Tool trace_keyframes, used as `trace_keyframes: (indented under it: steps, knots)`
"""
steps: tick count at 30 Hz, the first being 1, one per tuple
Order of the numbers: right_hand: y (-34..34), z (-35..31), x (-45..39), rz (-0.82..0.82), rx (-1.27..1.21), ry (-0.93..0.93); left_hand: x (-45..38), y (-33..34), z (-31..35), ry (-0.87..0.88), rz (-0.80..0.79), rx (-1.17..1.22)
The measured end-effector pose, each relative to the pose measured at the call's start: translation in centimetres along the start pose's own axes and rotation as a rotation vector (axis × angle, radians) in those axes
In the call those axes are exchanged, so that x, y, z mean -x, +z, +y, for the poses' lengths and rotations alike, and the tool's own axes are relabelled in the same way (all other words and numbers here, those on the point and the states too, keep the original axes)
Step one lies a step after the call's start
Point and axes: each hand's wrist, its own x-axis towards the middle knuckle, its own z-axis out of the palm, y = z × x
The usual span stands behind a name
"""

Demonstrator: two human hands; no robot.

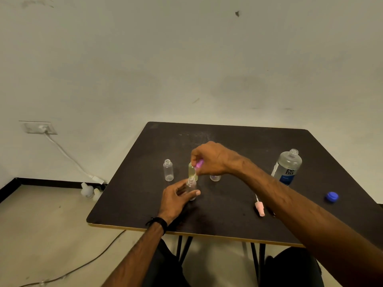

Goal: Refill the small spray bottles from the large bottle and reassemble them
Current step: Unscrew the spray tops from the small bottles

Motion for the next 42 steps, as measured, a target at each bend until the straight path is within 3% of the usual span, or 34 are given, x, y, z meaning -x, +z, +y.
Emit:
trace_keyframes:
  steps: [6, 9, 11, 17, 22, 42]
  knots:
    - [-1.6, 3.4, 7.6, 0.468, -0.068, 0.155, 0.0, 0.0, -0.1, 0.011, 0.022, 0.01]
    - [1.9, 4.7, 11.2, 0.703, -0.142, 0.298, 0.1, 0.1, -0.3, 0.012, 0.04, 0.024]
    - [5.6, 5.1, 12.9, 0.764, -0.202, 0.402, 0.1, 0.2, -0.4, 0.021, 0.036, 0.01]
    - [15.9, 5.0, 15.0, 0.576, -0.277, 0.61, 0.0, 0.1, -0.4, 0.007, 0.023, -0.012]
    - [17.4, 5.8, 13.8, 0.469, -0.293, 0.706, 0.1, 0.0, -0.3, -0.007, 0.017, -0.004]
    - [16.6, 6.8, 11.6, 0.662, -0.241, 0.726, 0.0, -0.1, -0.3, -0.007, -0.001, -0.039]
